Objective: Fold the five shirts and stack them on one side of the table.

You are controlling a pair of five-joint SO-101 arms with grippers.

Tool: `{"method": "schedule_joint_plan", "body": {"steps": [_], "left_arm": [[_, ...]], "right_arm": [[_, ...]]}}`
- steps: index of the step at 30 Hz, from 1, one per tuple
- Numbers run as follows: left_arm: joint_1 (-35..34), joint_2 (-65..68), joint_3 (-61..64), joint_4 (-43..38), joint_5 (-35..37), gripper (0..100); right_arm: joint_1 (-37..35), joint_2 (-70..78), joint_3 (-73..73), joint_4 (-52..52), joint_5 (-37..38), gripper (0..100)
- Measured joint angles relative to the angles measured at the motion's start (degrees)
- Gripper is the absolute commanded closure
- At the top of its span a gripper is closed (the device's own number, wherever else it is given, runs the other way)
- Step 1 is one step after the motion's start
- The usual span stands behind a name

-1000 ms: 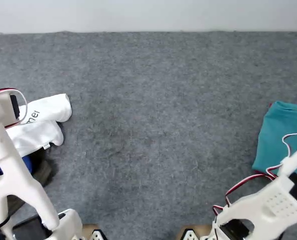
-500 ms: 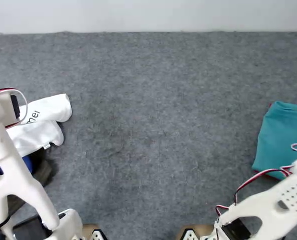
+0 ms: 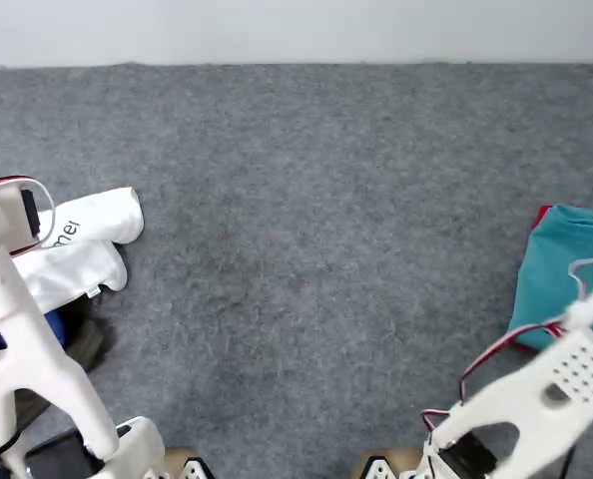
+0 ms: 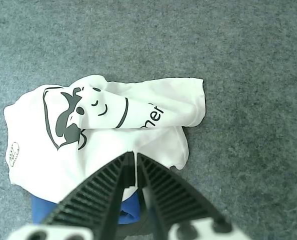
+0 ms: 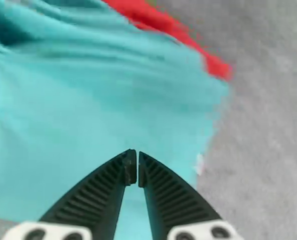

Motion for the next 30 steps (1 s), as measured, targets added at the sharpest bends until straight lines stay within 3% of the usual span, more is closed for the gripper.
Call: {"method": "schedule_joint_plan", "body": {"steps": [6,10,13,23,30], "left_arm": [[0.0,0.0,0.0,0.0,0.0,98],[0.0,0.0,0.0,0.0,0.0,98],[0.0,0.0,0.0,0.0,0.0,98],[0.0,0.0,0.0,0.0,0.0,98],[0.0,0.0,0.0,0.0,0.0,98]], "right_arm": [[-9.05,5.89,-0.7,-4.13,-5.36,99.0],[-10.73,15.47,-0.88,-14.77,-8.09,99.0],[-10.81,18.9,-2.37,-17.23,-8.62,99.0],[-10.81,19.25,-22.77,4.75,-9.05,99.0],[-6.33,19.43,-30.51,0.7,-8.97,99.0]]}}
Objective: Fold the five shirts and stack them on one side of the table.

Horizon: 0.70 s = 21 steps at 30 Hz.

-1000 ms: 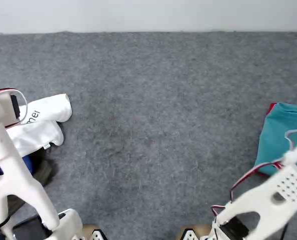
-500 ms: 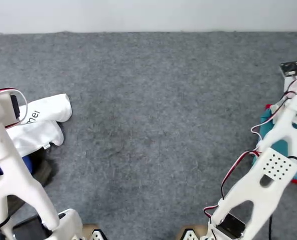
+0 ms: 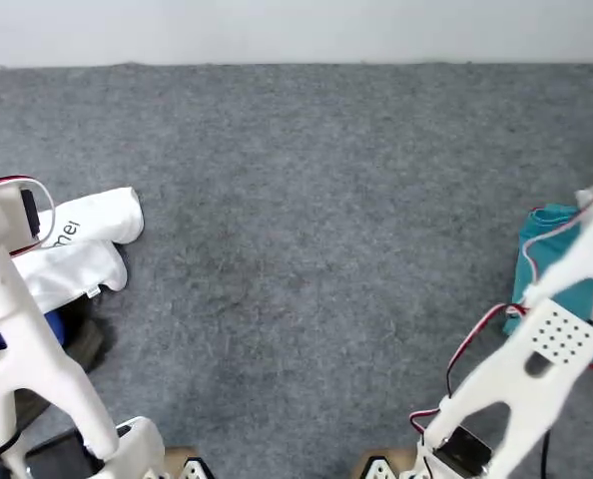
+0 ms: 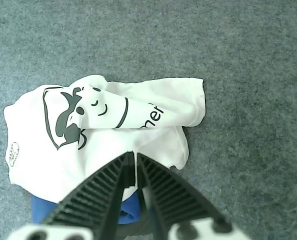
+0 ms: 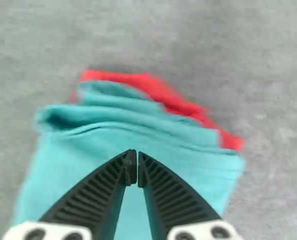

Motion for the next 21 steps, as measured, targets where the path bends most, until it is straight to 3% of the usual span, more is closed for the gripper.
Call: {"method": "schedule_joint_plan", "body": {"steps": [5,8,17,21], "left_arm": [[0.0,0.0,0.18,0.0,0.0,98],[0.0,0.0,0.18,0.0,0.0,98],[0.0,-2.02,0.18,0.0,0.0,98],[0.0,-5.98,0.18,0.0,0.0,98]], "right_arm": [[5.1,8.44,1.23,-12.92,-0.09,99.0],[5.54,11.87,-0.18,-14.33,-0.09,99.0],[2.99,3.25,-5.27,4.31,-0.09,99.0],[2.55,-3.34,-5.36,5.1,-2.2,99.0]]}}
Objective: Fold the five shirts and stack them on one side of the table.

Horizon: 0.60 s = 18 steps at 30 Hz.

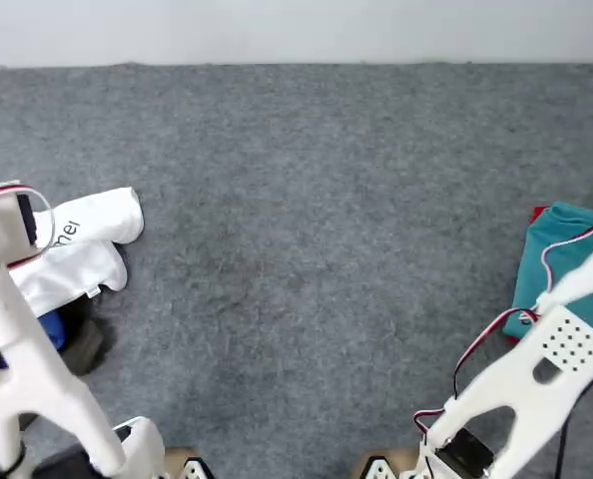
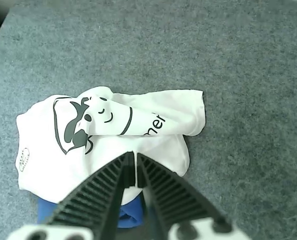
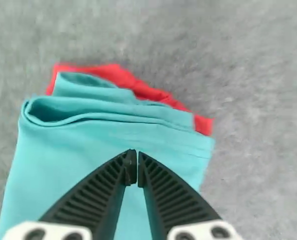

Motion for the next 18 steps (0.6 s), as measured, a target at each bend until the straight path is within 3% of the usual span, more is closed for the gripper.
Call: {"method": "schedule_joint_plan", "body": {"steps": [4,11,18], "left_arm": [[0.0,-1.58,2.73,0.0,-2.46,91],[0.0,-1.58,13.98,-0.35,-10.81,77],[0.0,2.37,31.12,-12.66,-16.7,77]], "right_arm": [[-0.53,-5.8,0.0,0.0,-4.31,98.7],[-3.25,-12.4,0.0,0.0,-5.36,98.7],[-4.04,-16.26,0.88,0.0,-5.45,98.6]]}}
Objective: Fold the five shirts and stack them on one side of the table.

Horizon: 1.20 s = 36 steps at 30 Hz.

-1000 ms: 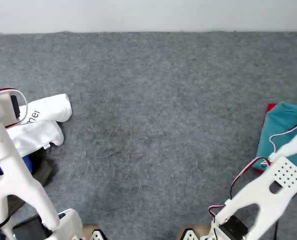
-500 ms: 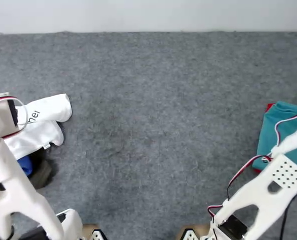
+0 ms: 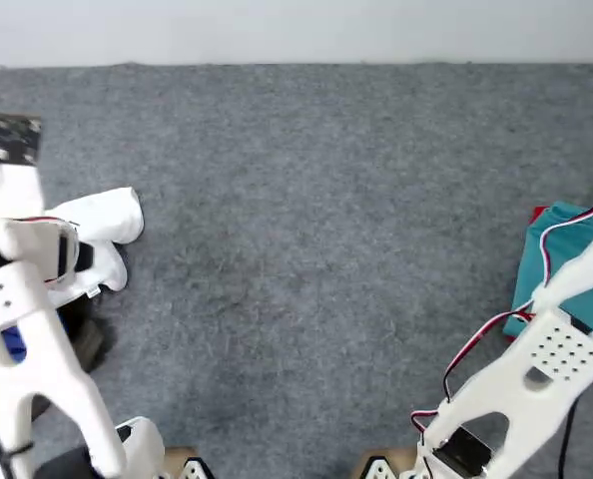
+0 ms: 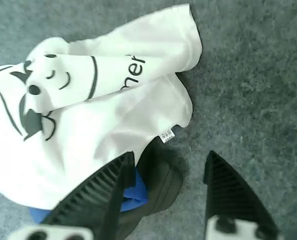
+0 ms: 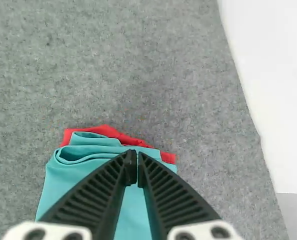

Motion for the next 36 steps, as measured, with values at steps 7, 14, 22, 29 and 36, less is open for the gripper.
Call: {"method": "schedule_joint_plan", "body": {"steps": [7,14,22,29,36], "left_arm": [[0.0,13.01,-1.93,-4.04,-1.85,77],[1.32,24.53,-8.35,-4.04,-5.71,77],[1.05,37.98,-12.66,-6.77,-7.56,78],[2.11,46.15,-13.36,-14.42,-7.56,96],[6.59,46.33,-15.03,-13.71,-7.65,99]], "right_arm": [[-1.58,-13.8,21.63,0.09,0.0,96.9],[-8.88,-34.64,54.42,0.09,-1.76,96.9],[-13.63,-49.67,79.03,0.09,-8.53,96.9],[-13.71,-57.05,90.2,0.09,-8.79,96.9],[-13.71,-62.77,95.82,0.09,-9.05,96.9]]}}
